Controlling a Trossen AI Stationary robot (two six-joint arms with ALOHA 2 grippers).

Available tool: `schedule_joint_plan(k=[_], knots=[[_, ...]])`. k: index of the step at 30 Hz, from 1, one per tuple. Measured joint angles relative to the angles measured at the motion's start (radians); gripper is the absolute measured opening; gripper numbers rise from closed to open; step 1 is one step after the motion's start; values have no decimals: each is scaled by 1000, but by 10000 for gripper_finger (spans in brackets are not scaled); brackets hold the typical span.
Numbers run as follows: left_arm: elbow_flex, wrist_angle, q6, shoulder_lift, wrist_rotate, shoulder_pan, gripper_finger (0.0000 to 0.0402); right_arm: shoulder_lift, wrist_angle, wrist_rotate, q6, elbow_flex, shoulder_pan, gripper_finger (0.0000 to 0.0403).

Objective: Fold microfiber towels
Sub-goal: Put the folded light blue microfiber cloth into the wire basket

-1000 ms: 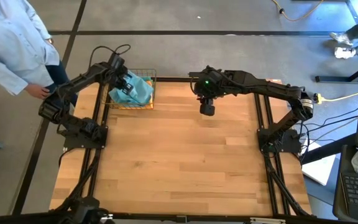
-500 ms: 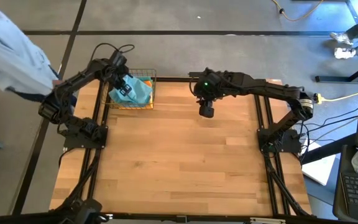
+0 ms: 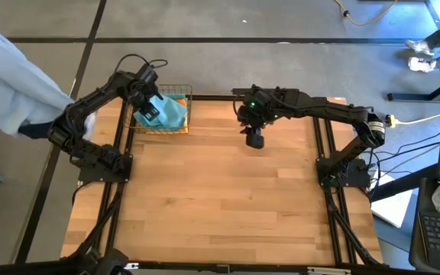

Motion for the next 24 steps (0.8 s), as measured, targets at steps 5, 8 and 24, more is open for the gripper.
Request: schedule_joint_plan(k=[5, 8, 24], knots=[[19, -27, -3, 0, -68, -24, 151, 0, -3, -88, -2, 0, 0, 138], [27, -35, -19, 0, -94, -34, 151, 0, -7, -127, 2, 0, 0, 138], [28, -83, 56, 0, -62, -31, 153, 1, 41, -148, 28, 0, 0, 138]])
